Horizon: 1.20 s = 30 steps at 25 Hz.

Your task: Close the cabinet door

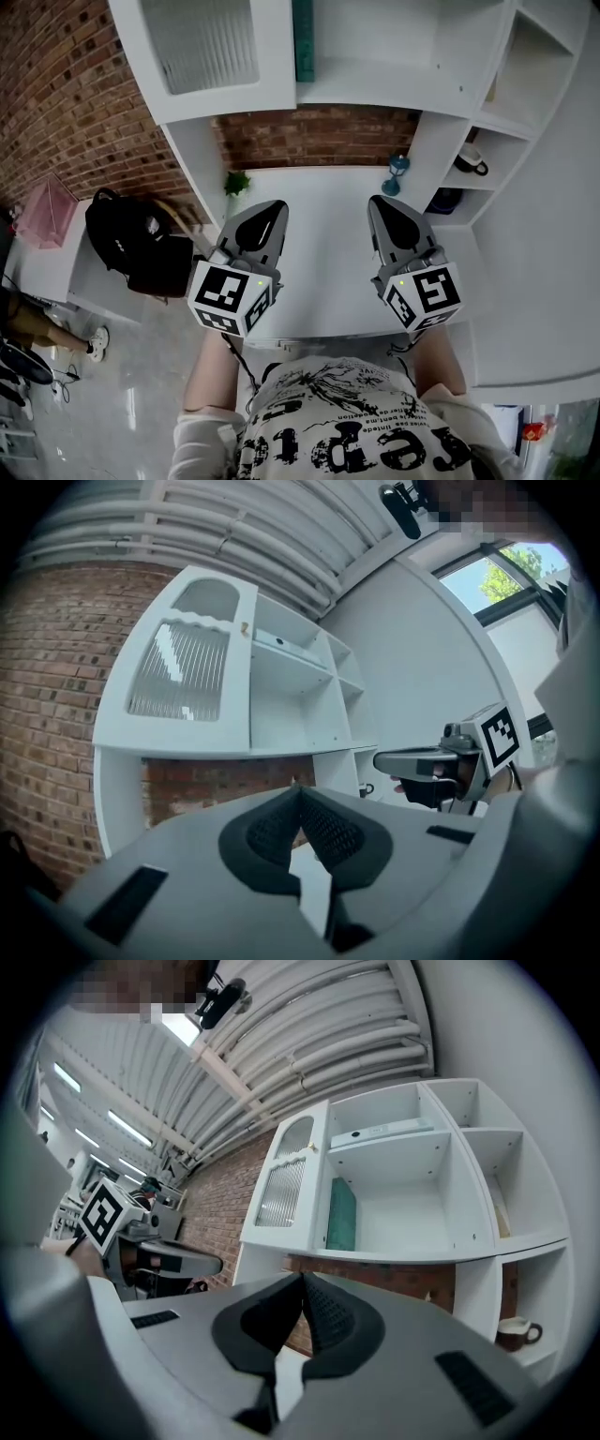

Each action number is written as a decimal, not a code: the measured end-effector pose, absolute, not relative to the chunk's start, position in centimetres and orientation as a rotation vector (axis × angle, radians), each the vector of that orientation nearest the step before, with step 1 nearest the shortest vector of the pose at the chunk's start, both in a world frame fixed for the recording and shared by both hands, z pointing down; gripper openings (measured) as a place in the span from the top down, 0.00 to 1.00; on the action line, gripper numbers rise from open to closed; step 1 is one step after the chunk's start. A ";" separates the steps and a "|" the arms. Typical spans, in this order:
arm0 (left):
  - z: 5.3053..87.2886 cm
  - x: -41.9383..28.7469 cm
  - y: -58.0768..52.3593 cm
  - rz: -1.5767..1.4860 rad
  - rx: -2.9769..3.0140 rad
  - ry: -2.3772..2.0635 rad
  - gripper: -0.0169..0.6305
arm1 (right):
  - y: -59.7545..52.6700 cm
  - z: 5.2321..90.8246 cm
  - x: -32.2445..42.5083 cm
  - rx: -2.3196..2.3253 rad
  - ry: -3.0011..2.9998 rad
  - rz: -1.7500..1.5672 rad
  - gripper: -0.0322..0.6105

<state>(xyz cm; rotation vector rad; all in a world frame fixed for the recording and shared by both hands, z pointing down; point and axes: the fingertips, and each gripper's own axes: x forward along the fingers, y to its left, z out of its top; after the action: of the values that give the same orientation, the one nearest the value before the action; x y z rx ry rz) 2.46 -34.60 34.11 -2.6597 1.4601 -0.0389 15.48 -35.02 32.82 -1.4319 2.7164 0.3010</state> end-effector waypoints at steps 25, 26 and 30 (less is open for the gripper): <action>33.8 2.9 -36.2 -0.012 -2.593 1.443 0.95 | -36.4 33.6 13.6 -1.328 2.770 0.389 0.93; 33.9 2.9 -36.3 -0.010 -2.597 1.445 0.95 | -36.5 33.7 13.6 -1.327 2.772 0.385 0.93; 34.3 3.0 -36.5 -0.027 -2.597 1.456 0.95 | -36.7 34.2 13.8 -1.325 2.779 0.374 0.93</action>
<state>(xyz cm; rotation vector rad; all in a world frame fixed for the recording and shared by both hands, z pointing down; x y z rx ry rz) 3.04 -36.47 34.33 -2.5975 1.4560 -0.0267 13.84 -36.72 34.15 -1.3250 2.7790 0.3743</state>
